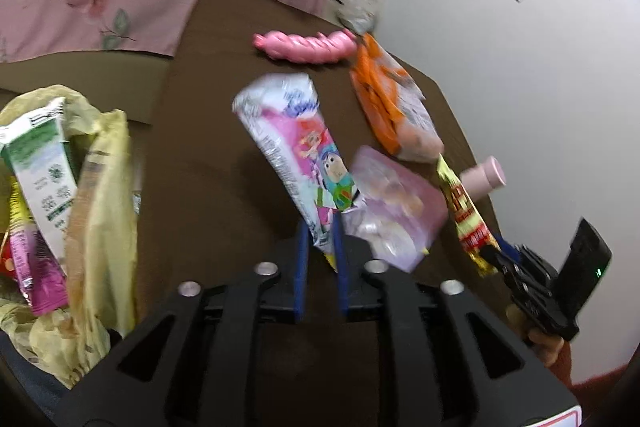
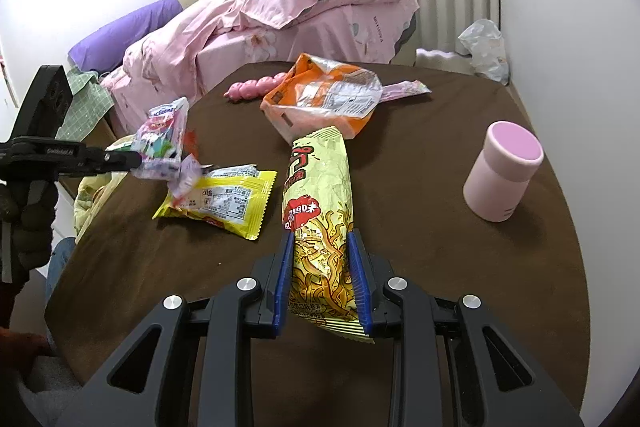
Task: Collect trash
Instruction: 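Lift the white-pink wrapper with the left gripper while the right holds the chip bag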
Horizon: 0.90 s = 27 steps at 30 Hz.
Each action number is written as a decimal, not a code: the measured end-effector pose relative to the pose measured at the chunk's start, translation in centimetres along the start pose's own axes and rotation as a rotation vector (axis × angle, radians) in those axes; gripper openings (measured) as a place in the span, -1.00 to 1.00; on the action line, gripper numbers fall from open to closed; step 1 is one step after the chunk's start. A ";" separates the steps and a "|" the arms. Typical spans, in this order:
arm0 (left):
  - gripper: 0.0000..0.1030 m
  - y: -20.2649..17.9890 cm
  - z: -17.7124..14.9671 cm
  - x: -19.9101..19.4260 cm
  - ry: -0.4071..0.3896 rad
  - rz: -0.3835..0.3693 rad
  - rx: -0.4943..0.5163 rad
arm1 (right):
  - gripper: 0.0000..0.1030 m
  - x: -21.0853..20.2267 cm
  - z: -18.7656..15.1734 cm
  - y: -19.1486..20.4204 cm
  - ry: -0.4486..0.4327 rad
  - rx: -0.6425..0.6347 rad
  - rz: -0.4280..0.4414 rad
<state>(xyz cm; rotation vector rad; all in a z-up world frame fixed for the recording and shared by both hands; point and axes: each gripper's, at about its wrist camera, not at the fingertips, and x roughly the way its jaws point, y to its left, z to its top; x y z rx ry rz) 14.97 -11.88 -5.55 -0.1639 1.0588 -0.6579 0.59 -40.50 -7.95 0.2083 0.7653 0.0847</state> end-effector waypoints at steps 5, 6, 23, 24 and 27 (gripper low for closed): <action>-0.20 0.2 0.6 -0.4 -0.072 0.093 -0.007 | -0.44 -0.1 0.0 0.4 0.002 -0.020 -0.004; -0.16 0.4 0.8 -0.4 -0.082 0.107 -0.017 | -0.41 -0.2 0.0 0.5 -0.005 -0.027 -0.009; -0.07 0.6 5.2 5.4 -0.021 0.323 0.079 | -0.13 -0.4 0.2 0.2 -0.009 -0.041 -0.027; -0.16 0.9 5.2 5.6 -0.006 0.316 0.062 | -0.13 -0.4 0.4 0.3 -0.003 -0.047 -0.029; -0.59 1.0 5.1 4.9 -0.013 0.266 0.042 | -0.14 -0.4 0.8 0.5 0.003 -0.066 -0.025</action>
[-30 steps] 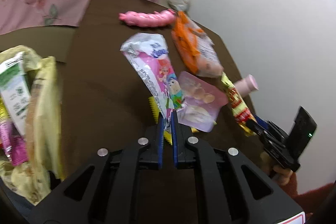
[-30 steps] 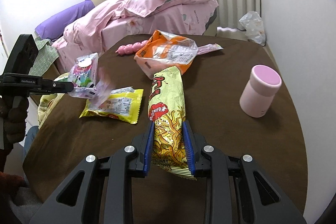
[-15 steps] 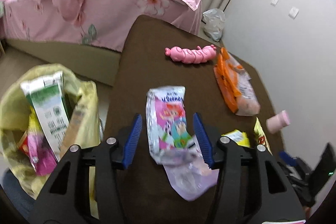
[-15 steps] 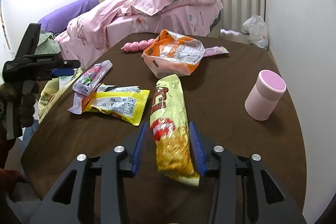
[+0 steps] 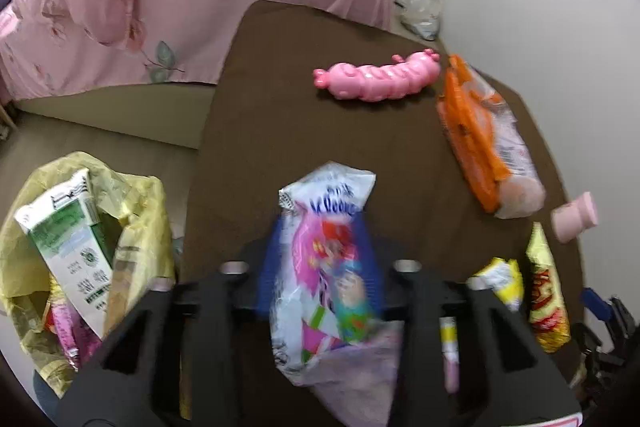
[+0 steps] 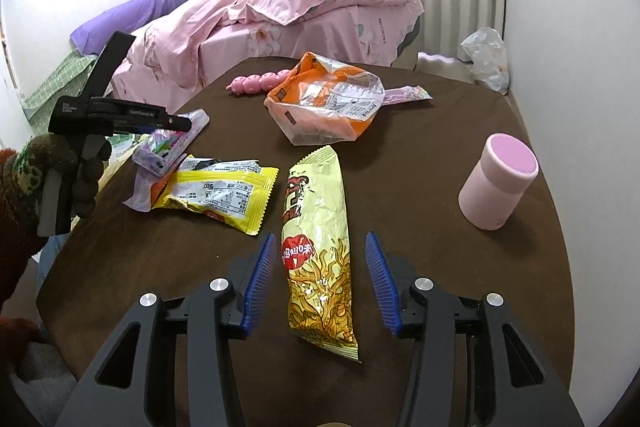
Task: Collect trash
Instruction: 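Lift the white-pink wrapper with the left gripper while the right holds the chip bag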
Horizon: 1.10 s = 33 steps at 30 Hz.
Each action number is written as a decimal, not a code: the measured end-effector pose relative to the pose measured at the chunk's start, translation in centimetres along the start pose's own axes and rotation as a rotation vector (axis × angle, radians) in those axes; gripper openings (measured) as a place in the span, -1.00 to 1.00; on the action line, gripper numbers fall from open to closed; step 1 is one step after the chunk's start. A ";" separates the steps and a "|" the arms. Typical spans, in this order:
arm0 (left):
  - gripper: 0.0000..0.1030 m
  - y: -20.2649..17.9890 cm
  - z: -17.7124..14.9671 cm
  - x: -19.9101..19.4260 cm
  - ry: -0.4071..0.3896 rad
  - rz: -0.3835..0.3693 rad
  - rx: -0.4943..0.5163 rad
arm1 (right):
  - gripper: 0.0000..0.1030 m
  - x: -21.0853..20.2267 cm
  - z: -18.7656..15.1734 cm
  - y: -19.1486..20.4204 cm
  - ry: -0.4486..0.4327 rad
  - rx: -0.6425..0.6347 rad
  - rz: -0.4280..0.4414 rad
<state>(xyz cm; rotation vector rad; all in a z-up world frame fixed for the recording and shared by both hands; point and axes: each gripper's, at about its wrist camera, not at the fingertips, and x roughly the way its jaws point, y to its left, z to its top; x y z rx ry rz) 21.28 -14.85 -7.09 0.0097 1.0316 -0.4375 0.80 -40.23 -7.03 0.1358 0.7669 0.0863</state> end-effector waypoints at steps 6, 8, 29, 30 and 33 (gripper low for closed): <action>-0.66 -1.5 -1.4 -4.7 -0.118 -0.116 0.023 | -0.13 0.8 1.1 0.3 0.035 -0.014 0.004; -0.66 -1.9 -1.9 -6.4 -0.157 -0.150 0.028 | -0.13 0.7 0.8 0.4 0.049 -0.031 0.005; -0.66 -3.6 -8.1 -8.7 -0.132 -0.180 0.076 | -0.13 4.3 4.8 0.1 0.154 -0.047 0.038; -0.66 -3.5 -8.1 -8.8 -0.132 -0.180 0.073 | -0.13 5.5 5.3 -0.3 0.178 -0.030 0.057; -0.66 -3.0 -8.2 -8.9 -0.133 -0.180 0.062 | -0.13 7.3 5.8 -0.3 0.225 -0.020 0.048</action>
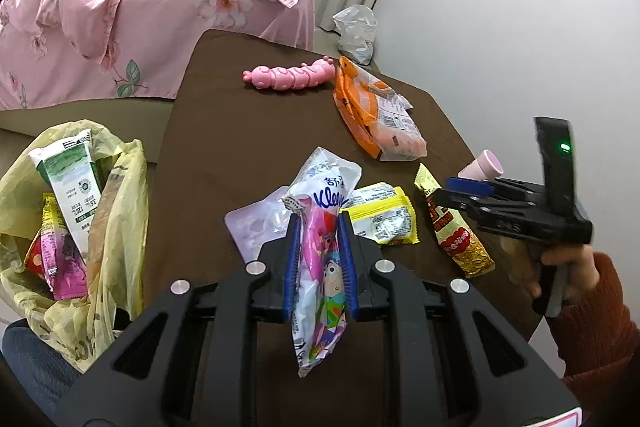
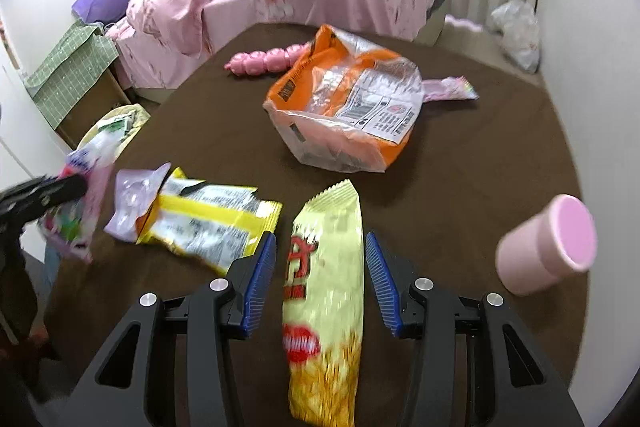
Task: Collect trash
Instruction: 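Lift the white-pink wrapper with the left gripper while the right holds the chip bag, then carry the wrapper and chip bag over the yellow bag with both grippers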
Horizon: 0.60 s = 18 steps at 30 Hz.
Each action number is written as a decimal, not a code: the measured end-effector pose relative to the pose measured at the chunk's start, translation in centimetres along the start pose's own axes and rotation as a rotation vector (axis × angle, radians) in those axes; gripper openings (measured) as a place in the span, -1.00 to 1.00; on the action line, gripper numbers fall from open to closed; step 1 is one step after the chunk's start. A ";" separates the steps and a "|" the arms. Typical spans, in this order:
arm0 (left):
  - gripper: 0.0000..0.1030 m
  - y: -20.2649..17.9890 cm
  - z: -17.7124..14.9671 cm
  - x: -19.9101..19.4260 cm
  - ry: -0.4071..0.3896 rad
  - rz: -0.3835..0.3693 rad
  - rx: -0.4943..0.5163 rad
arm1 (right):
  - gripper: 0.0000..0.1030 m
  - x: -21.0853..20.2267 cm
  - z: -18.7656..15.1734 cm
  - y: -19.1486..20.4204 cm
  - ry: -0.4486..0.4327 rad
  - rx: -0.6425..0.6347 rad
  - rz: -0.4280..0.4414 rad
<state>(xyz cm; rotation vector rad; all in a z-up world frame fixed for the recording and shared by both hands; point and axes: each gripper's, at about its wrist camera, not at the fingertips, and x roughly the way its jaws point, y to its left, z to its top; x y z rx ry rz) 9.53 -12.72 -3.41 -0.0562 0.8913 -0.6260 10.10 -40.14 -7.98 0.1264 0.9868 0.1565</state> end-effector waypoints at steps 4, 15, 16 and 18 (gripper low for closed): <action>-0.66 0.7 -0.1 0.0 0.005 0.000 -0.018 | -0.30 1.0 0.3 1.0 0.052 -0.051 0.009; -0.66 1.1 0.3 -1.3 -0.034 0.011 -0.027 | -0.39 -5.2 0.9 3.4 -0.153 -0.117 0.041; -0.66 1.2 0.3 -1.5 -0.040 0.016 -0.027 | -0.39 -5.8 1.2 3.8 -0.178 -0.121 0.055; -0.66 1.5 0.6 -2.2 -0.057 0.025 -0.032 | -0.39 -6.9 1.6 4.5 -0.223 -0.128 0.083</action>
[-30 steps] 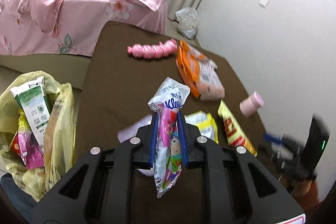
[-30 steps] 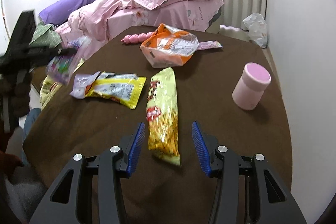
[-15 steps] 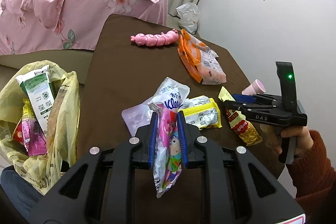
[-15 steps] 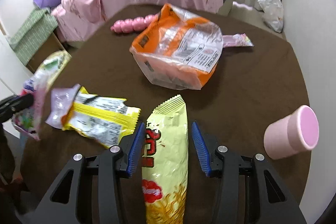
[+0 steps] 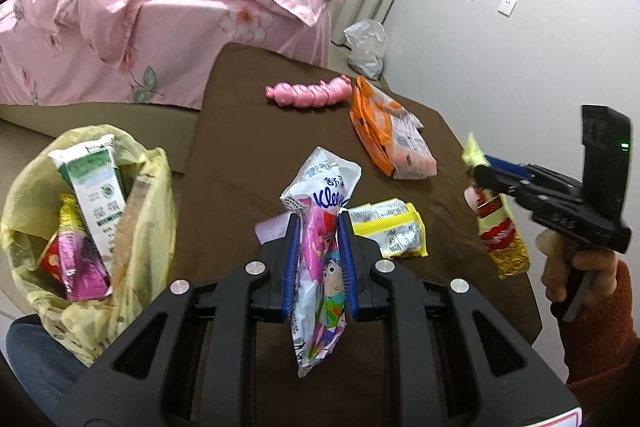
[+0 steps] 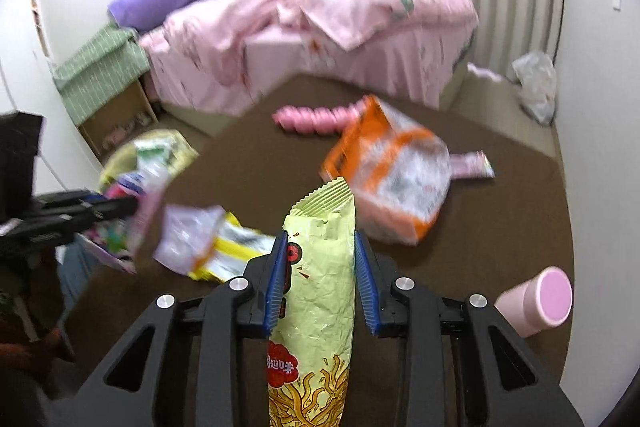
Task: Collect trash
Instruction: 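Carry the wrapper and chip bag over the yellow bag with both grippers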
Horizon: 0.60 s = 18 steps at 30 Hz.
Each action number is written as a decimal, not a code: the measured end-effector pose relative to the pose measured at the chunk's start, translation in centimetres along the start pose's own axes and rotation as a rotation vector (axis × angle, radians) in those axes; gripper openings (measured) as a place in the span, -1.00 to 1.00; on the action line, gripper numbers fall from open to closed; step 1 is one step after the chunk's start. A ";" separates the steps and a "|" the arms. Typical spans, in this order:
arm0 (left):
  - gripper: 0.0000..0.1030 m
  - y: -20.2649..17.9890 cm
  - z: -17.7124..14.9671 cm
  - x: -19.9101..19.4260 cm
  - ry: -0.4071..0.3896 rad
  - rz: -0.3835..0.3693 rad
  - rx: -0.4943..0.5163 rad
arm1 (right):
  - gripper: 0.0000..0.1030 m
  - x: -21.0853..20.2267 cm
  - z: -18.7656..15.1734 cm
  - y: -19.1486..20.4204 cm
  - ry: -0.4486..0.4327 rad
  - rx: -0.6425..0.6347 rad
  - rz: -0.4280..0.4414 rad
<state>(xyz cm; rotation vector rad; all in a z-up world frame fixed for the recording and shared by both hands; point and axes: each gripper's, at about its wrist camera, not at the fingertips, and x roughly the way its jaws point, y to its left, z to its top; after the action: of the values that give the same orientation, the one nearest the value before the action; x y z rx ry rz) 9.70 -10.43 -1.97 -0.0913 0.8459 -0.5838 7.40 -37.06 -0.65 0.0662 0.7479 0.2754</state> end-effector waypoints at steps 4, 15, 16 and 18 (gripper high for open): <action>-0.66 0.8 0.4 -1.5 -0.043 0.021 -0.004 | -0.39 -1.3 1.9 2.3 -0.096 -0.043 0.024; -0.66 9.4 0.8 -9.0 -0.209 0.183 -0.144 | -0.39 0.0 7.7 9.5 -0.229 -0.118 0.166; -0.66 10.3 0.6 -9.6 -0.220 0.200 -0.158 | -0.39 0.5 8.0 10.0 -0.228 -0.124 0.177; -0.66 12.6 0.1 -10.9 -0.243 0.244 -0.205 | -0.39 2.1 9.3 11.9 -0.220 -0.134 0.226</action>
<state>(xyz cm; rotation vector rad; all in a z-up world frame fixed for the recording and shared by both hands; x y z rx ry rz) 9.84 5.83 1.72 -0.2372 0.6659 -0.2493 12.54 -24.69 6.58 0.0534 0.5017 0.5239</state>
